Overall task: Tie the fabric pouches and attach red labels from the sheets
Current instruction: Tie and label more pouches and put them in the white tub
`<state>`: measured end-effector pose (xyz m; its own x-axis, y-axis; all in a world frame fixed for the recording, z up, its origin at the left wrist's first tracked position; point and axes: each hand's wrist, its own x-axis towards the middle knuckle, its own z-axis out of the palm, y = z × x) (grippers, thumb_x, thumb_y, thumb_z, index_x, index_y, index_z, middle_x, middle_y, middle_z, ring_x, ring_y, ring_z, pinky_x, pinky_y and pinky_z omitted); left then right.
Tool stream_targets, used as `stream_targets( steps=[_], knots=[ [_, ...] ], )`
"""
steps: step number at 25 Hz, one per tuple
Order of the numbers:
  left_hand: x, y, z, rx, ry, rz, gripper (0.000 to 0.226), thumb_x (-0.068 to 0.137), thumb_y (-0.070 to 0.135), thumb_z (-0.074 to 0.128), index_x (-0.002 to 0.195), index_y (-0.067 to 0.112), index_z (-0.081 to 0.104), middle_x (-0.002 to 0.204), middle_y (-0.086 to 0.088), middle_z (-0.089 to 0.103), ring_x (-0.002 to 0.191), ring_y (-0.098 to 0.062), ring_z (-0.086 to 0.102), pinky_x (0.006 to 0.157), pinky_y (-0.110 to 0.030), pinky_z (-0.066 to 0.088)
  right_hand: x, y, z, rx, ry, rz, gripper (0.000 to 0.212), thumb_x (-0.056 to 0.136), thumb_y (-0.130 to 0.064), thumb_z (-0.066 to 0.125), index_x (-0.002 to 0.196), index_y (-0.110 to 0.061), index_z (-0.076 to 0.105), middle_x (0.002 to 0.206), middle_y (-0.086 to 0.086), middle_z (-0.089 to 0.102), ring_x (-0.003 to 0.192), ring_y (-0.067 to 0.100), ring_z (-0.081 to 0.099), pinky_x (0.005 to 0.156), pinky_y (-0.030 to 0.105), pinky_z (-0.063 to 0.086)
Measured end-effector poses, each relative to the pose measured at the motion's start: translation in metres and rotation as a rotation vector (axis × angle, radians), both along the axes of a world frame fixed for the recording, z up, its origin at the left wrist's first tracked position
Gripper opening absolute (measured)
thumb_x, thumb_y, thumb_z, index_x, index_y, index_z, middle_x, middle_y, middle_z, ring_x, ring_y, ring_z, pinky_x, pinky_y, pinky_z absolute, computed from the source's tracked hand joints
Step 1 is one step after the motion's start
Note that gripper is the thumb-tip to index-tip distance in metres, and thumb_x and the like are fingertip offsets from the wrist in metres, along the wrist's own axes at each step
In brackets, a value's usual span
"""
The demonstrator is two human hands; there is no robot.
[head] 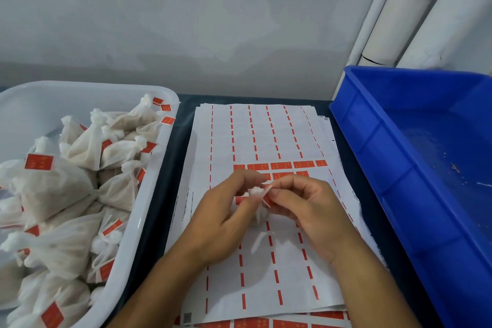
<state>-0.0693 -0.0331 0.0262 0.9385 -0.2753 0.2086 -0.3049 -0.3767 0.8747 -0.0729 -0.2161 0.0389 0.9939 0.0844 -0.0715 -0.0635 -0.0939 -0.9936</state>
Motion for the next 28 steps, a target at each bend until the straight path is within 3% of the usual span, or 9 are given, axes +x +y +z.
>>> stream_targets(
  steps=[2,6,11,15,18,23,26,28],
  knots=[
    [-0.002,-0.001,-0.001,0.032,0.009,-0.071,0.024,0.102,0.049,0.049,0.125,0.048,0.053,0.122,0.032,0.062,0.119,0.005,0.058,0.089,-0.006,0.049,0.0,-0.001,0.002,0.042,0.005,-0.029,0.02,0.097,-0.014,0.069,0.091,-0.028,0.082,0.099,-0.003,0.079,0.097,0.018,0.076,0.082,0.028,0.062],
    [-0.001,-0.002,-0.004,0.149,0.016,0.019,0.023,0.1,0.047,0.056,0.118,0.057,0.045,0.107,0.036,0.06,0.107,0.009,0.058,0.076,-0.005,0.05,0.001,-0.003,0.003,0.114,0.038,-0.137,0.015,0.095,-0.018,0.07,0.091,-0.027,0.082,0.1,-0.002,0.08,0.097,0.019,0.076,0.077,0.025,0.061],
    [-0.001,-0.002,-0.003,0.148,0.017,0.036,0.017,0.094,0.049,0.051,0.109,0.057,0.048,0.103,0.035,0.058,0.103,0.009,0.057,0.07,0.002,0.045,0.002,-0.009,0.005,0.396,0.174,-0.182,0.013,0.094,-0.013,0.07,0.096,-0.016,0.083,0.106,0.01,0.079,0.092,0.023,0.078,0.07,0.024,0.061],
    [-0.005,-0.004,0.003,0.142,0.0,-0.004,0.041,0.09,0.049,0.056,0.118,0.07,0.034,0.114,0.049,0.048,0.107,0.013,0.054,0.069,0.0,0.048,0.002,-0.009,0.006,0.448,0.197,-0.16,0.015,0.095,-0.011,0.067,0.095,-0.012,0.083,0.102,0.015,0.078,0.085,0.021,0.077,0.067,0.023,0.061],
    [-0.007,-0.003,0.004,0.087,-0.032,-0.045,0.039,0.089,0.041,0.06,0.116,0.062,0.04,0.116,0.036,0.055,0.107,0.001,0.059,0.077,-0.012,0.056,0.002,-0.007,0.005,0.437,0.188,-0.119,0.016,0.094,-0.009,0.067,0.092,-0.012,0.083,0.096,0.015,0.078,0.082,0.019,0.076,0.066,0.022,0.06],
    [-0.009,-0.005,0.004,-0.045,-0.068,-0.104,0.019,0.093,0.025,0.062,0.104,0.041,0.06,0.106,0.019,0.065,0.107,-0.014,0.063,0.087,-0.018,0.053,0.004,-0.007,0.003,0.43,0.202,-0.102,0.018,0.095,-0.007,0.065,0.091,-0.012,0.082,0.091,0.011,0.077,0.078,0.014,0.074,0.064,0.02,0.058],
    [-0.009,-0.007,0.006,-0.14,0.012,-0.098,0.006,0.094,0.038,0.061,0.098,0.037,0.065,0.1,0.013,0.069,0.099,-0.017,0.066,0.083,-0.021,0.055,0.002,-0.008,0.003,0.393,0.21,-0.054,0.016,0.096,-0.009,0.066,0.092,-0.012,0.081,0.09,0.01,0.076,0.079,0.013,0.073,0.066,0.02,0.057],
    [-0.008,-0.008,0.007,-0.167,0.067,-0.094,0.013,0.091,0.049,0.059,0.096,0.038,0.066,0.098,0.012,0.07,0.098,-0.018,0.067,0.084,-0.025,0.057,0.001,-0.008,0.003,0.352,0.208,-0.024,0.016,0.097,-0.012,0.065,0.093,-0.014,0.081,0.091,0.008,0.076,0.08,0.013,0.073,0.068,0.021,0.057]
  ],
)
